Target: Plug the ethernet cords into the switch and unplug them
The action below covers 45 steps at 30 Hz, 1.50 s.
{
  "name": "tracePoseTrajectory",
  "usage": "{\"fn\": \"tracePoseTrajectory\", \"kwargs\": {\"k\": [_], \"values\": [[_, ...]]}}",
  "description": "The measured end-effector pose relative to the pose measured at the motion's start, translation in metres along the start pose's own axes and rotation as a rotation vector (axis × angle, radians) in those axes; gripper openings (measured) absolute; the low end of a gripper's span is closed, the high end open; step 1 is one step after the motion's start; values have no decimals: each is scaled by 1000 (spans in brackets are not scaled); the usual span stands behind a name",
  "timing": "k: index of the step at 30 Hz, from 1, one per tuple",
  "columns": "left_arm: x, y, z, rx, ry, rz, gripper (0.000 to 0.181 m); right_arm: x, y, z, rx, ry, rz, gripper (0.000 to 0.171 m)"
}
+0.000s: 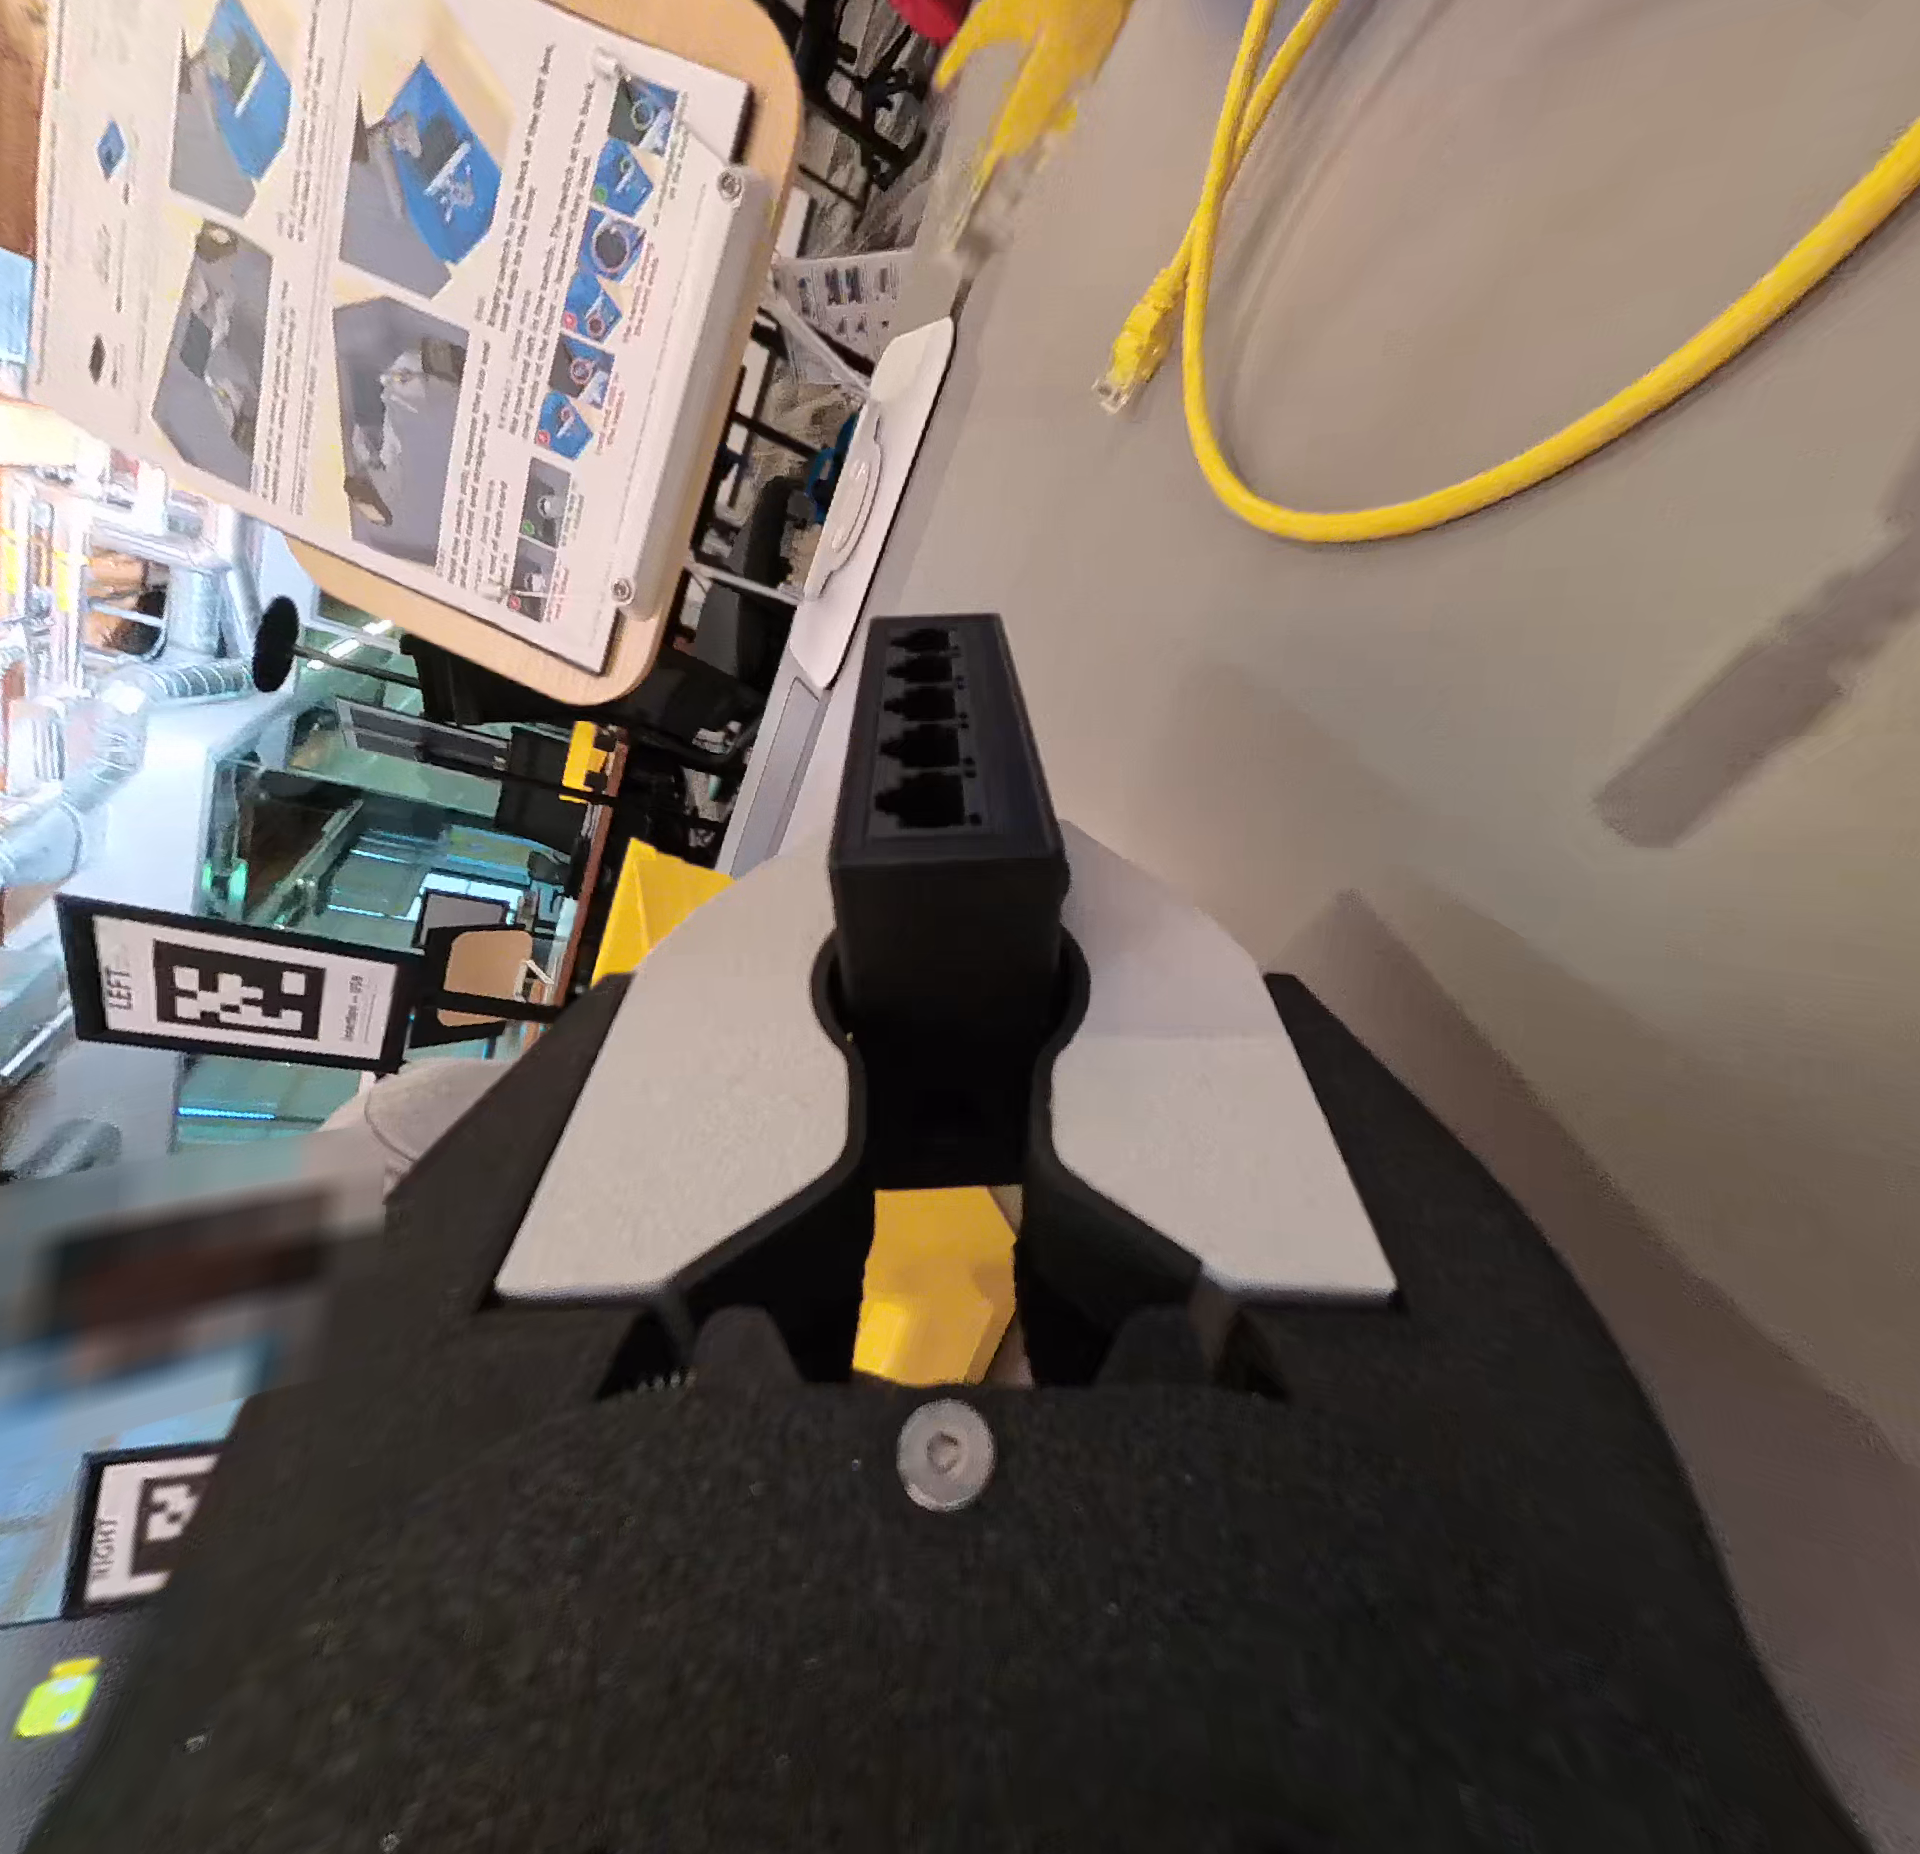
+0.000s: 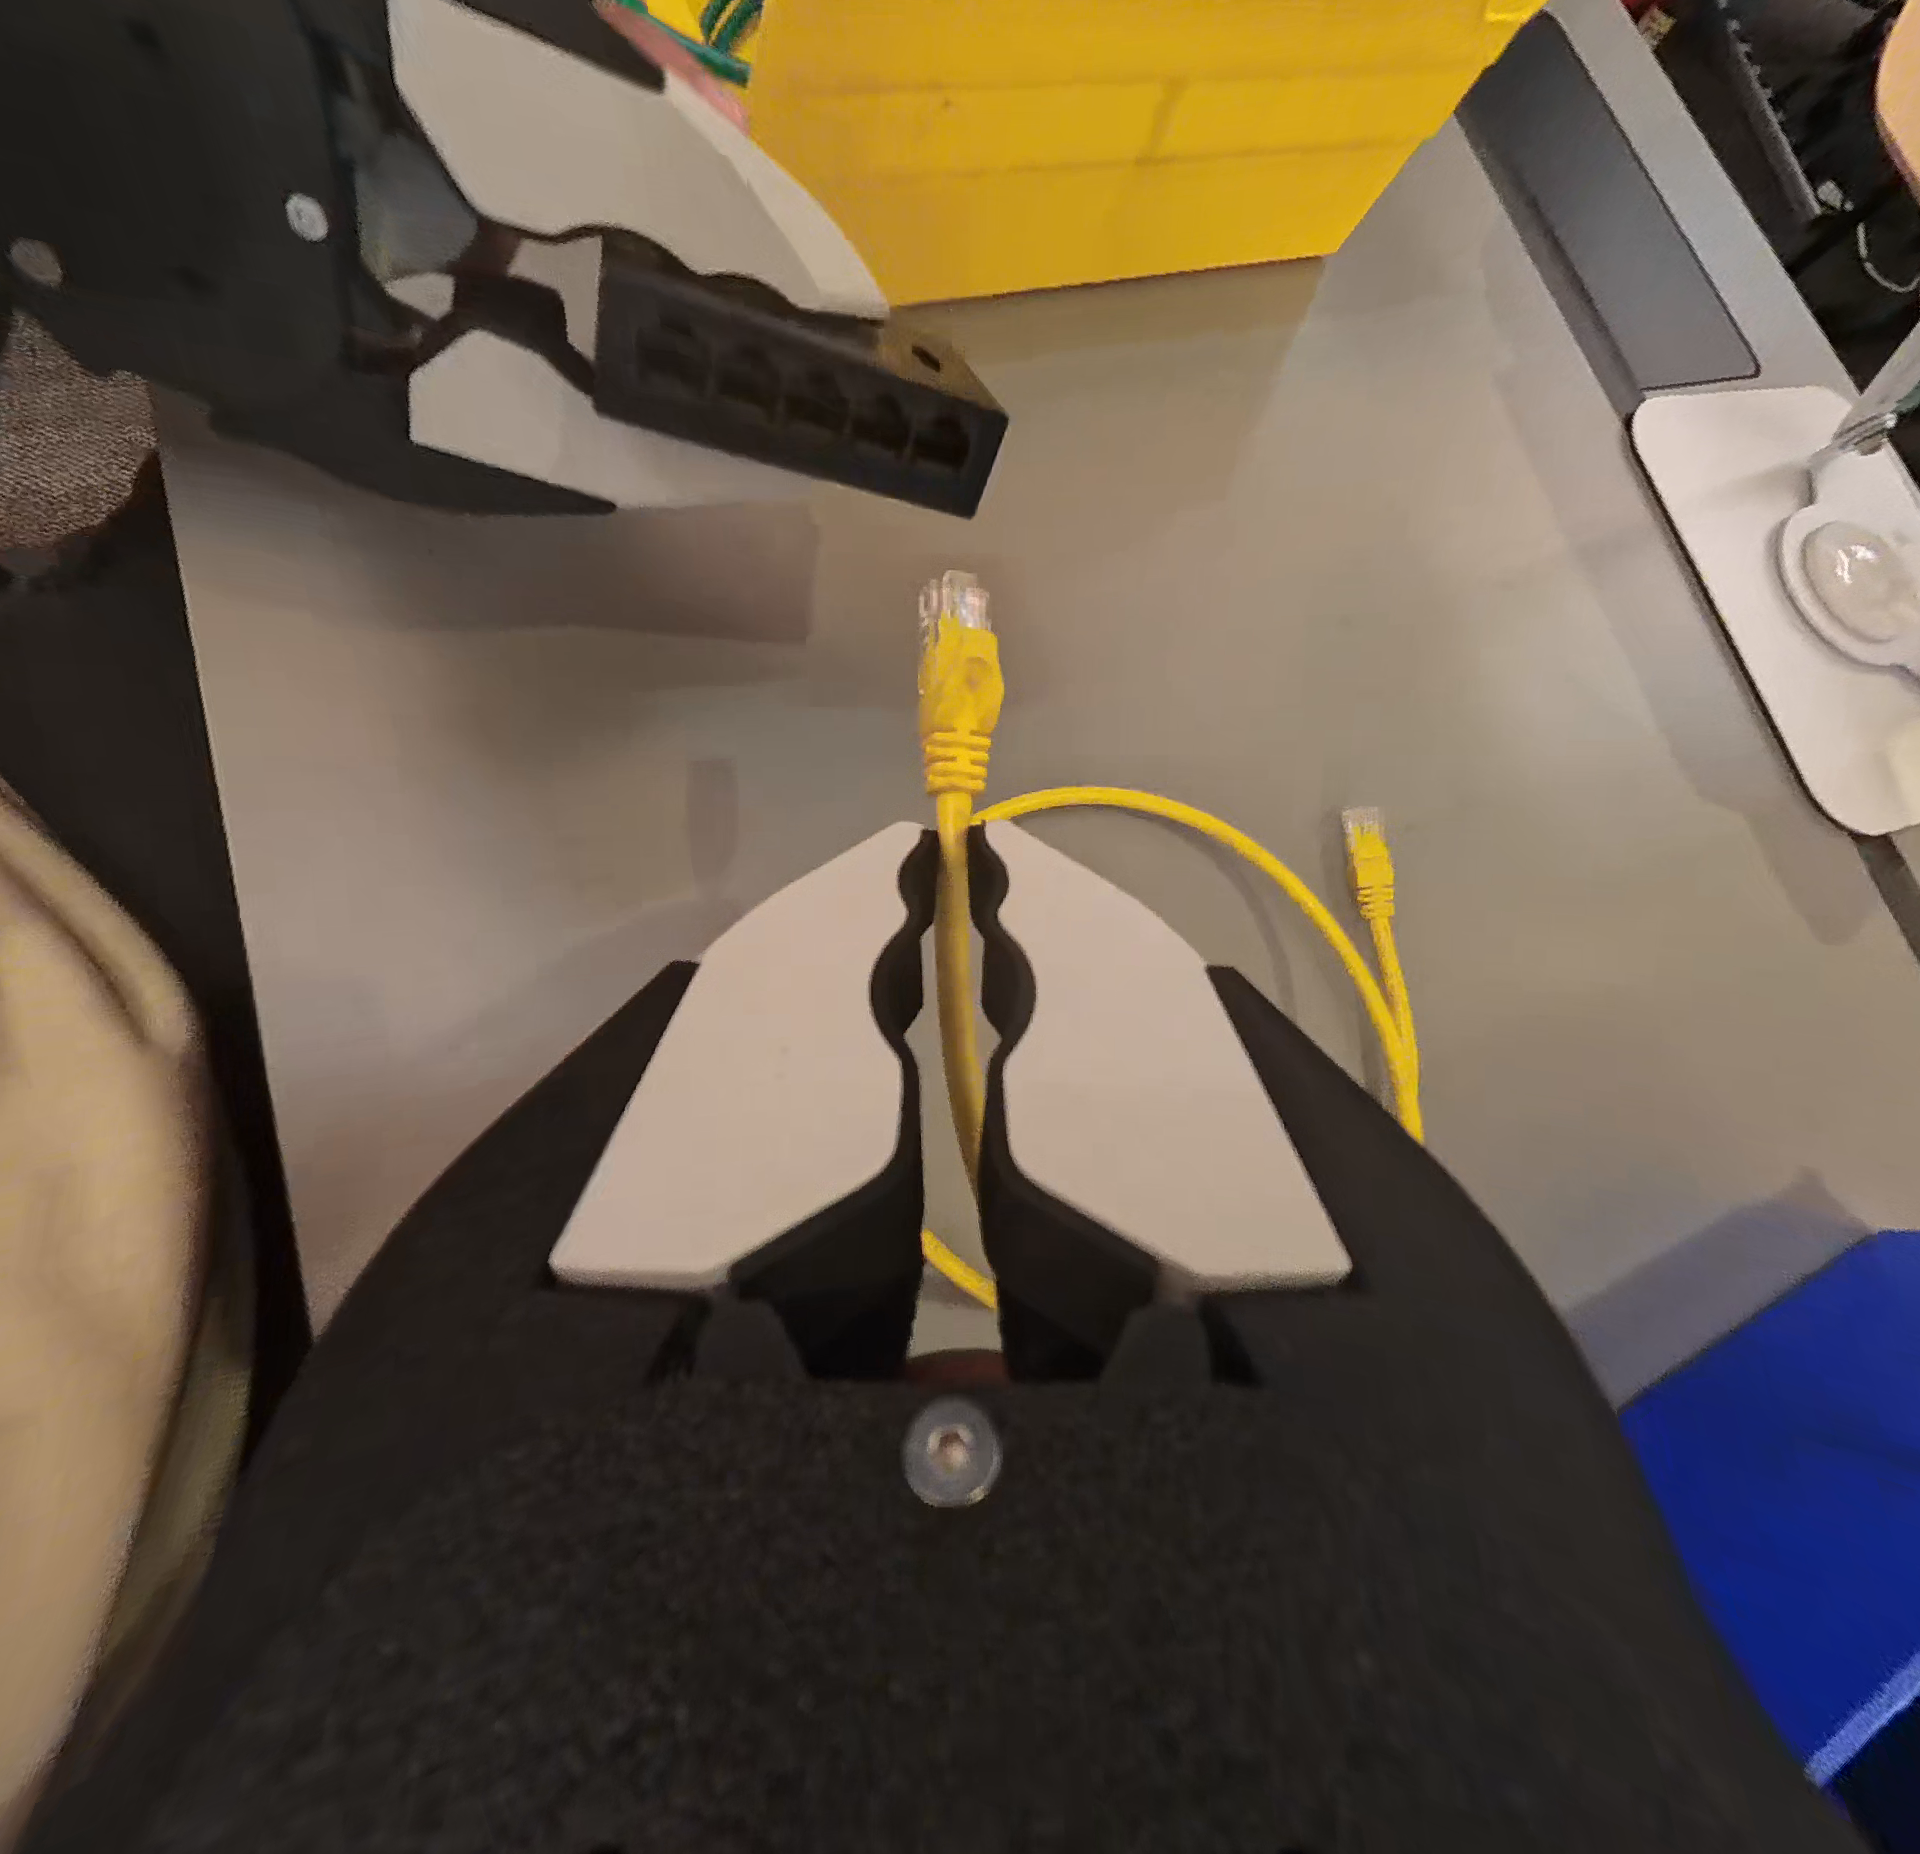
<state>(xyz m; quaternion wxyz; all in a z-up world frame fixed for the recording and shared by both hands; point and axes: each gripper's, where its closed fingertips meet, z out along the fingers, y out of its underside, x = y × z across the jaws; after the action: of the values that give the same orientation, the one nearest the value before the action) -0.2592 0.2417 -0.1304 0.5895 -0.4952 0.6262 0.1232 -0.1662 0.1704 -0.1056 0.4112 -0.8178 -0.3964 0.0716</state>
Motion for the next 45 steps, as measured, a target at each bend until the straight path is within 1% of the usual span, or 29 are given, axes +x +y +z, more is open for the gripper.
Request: {"fn": "tracePoseTrajectory", "kwargs": {"k": [7,12,19,31,40,45], "values": [[9,-12,-6,27,-21,83,29,-22,2,5,-66,-61,18,6],[10,-14,-8,31,-25,101,29,-31,-7,2,-62,-64,-22,6],[14,-20,-9,34,-20,126,29,-46,-10,10,-67,-92,-57,6],[24,-20,-5,14,14,159,29,-48,-4,15,-97,-104,-69,6],[26,-19,-7,-9,-9,231,29,-49,3,19,-146,-95,-67,6],[29,-20,-7,-11,-7,251,29,-52,2,19,-142,-99,-81,6]]}}
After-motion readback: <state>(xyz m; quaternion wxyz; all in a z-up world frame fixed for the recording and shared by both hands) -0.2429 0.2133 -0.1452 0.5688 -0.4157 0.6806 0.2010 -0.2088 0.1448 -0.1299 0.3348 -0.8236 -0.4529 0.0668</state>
